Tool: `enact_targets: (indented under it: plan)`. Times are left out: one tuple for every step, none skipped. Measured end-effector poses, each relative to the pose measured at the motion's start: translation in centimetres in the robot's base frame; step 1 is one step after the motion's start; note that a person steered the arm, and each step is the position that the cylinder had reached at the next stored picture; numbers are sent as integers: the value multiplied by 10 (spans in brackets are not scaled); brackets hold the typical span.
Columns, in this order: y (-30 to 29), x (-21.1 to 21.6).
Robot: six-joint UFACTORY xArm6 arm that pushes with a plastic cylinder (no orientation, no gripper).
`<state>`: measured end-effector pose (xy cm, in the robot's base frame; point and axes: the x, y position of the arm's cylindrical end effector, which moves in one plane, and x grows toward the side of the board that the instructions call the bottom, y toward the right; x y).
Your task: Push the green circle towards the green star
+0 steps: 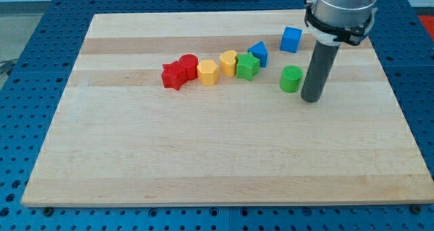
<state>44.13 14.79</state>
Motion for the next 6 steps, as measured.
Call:
enact_targets:
  plan:
    - [12,-11]
    - [-4,-11]
    - [-20,-11]
    - [-39,-11]
    - [-46,-12]
    - [-22,3]
